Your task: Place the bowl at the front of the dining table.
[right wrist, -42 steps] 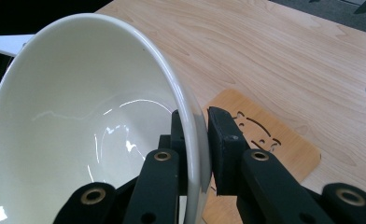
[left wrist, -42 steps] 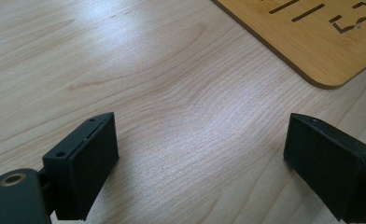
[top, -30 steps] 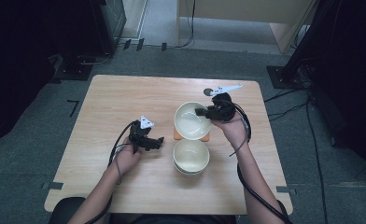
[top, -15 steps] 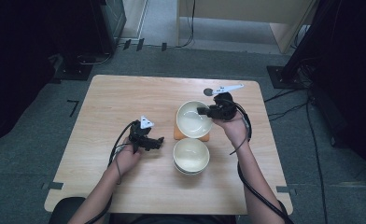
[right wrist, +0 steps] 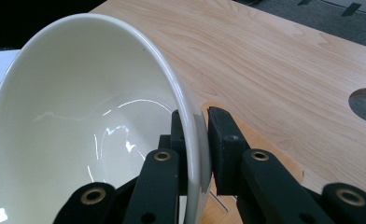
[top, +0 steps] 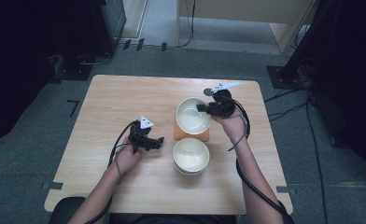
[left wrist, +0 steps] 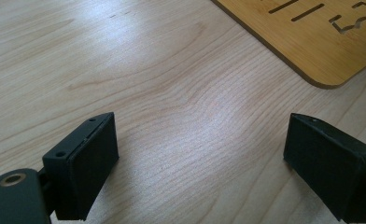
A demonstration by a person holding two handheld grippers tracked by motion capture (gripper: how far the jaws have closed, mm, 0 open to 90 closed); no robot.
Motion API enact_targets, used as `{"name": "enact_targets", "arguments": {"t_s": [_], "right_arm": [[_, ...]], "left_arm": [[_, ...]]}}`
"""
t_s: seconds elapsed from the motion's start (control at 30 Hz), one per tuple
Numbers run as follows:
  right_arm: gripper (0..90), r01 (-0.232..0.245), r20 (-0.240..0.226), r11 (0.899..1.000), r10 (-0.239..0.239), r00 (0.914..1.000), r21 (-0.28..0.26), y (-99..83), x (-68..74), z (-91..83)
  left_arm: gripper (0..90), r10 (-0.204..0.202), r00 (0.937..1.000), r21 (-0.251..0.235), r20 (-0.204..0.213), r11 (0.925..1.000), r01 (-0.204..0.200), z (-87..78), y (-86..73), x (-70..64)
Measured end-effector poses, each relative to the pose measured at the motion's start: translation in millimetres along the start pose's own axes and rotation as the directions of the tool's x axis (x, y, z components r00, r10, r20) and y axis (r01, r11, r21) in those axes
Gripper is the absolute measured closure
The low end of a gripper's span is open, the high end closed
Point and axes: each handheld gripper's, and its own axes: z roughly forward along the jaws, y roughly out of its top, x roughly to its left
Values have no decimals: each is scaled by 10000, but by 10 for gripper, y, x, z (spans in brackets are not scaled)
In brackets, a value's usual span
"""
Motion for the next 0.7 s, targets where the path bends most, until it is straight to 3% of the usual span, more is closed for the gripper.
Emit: {"name": "enact_targets", "arguments": {"t_s": [0.7], "right_arm": [[817, -230, 100, 9994, 228, 9997, 246, -116, -129, 127]], "left_arm": [[96, 9, 10000, 14, 6, 10000, -9, -1, 0, 1]]}}
